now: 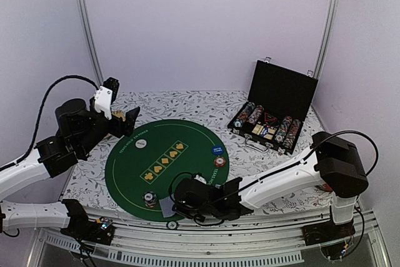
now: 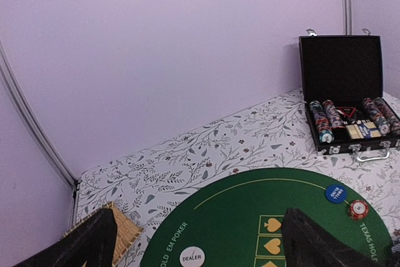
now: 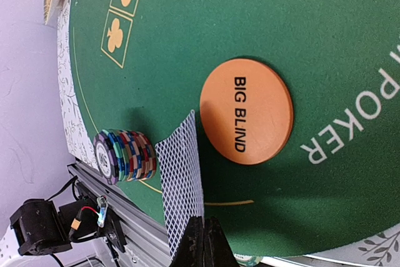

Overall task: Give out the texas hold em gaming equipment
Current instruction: Place the poker card in the big blind area.

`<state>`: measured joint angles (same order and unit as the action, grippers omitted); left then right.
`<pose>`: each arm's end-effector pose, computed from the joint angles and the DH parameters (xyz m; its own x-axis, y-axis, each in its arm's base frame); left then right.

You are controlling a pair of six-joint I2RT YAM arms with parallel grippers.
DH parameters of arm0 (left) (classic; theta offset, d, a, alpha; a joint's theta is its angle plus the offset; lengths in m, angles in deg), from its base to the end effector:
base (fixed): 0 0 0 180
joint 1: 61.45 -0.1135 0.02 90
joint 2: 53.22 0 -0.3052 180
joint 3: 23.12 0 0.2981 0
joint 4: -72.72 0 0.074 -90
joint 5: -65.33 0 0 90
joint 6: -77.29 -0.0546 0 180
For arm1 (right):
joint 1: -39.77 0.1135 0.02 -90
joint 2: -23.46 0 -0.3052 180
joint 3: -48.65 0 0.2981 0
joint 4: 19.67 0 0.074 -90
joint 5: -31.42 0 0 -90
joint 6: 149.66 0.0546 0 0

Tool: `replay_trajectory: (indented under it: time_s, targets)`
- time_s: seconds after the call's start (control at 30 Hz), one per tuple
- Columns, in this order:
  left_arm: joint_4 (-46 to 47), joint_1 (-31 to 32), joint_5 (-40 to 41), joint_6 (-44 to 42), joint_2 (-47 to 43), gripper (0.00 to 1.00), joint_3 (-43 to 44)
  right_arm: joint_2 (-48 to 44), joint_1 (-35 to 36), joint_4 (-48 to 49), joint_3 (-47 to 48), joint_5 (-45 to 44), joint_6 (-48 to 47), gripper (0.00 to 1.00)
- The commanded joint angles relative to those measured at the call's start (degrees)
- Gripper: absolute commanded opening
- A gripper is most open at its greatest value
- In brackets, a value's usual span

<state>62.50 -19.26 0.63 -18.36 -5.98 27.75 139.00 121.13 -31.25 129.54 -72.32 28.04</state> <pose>0.1882 -0.1391 0.3423 -0.0558 0.1707 -0.9837 0.2996 0.9427 0.1466 0.0856 0.4772 0.1277 -0.9393 0.2795 -0.1991 0.0708 0.7257 0.6843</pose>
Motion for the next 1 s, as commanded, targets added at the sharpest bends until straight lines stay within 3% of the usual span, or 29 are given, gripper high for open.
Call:
replay_trajectory:
  time_s: [0.0,0.17,0.37,0.6,0.8,0.9,0.97]
  targets:
    - [0.4,-0.8,-0.8,0.7,-0.5,0.94,-0.4,1.4,-0.1,0.6,1.6,-2.1,0.7,0.03]
    - [0.4,-0.8,-1.1,0.7,-0.3,0.94,-0.5,0.4,-0.2,1.1,0.6,-2.3,0.5,0.23]
    - [0.2,-0.8,-1.8,0.6,0.2,0.94,-0.4,-0.3,-0.2,2.7,0.5,-1.0,-0.5,0.29]
    - [0.0,-0.7,-2.7,0.6,0.4,0.94,-0.4,-4.0,-0.1,-0.5,-1.1,-4.0,-3.0,0.5]
    - [-0.3,-0.7,-3.3,0.6,0.7,0.94,-0.2,-7.8,-0.1,-7.4,5.4,-4.4,-21.3,0.71]
    - [-0.3,-0.7,-4.1,0.6,0.8,0.94,-0.3,-12.1,-0.1,-16.8,7.9,-5.5,-29.6,0.98]
    - [-0.5,-0.7,-5.2,0.6,1.1,0.93,-0.2,-16.6,-0.5,-24.3,6.1,-6.4,-33.3,0.99]
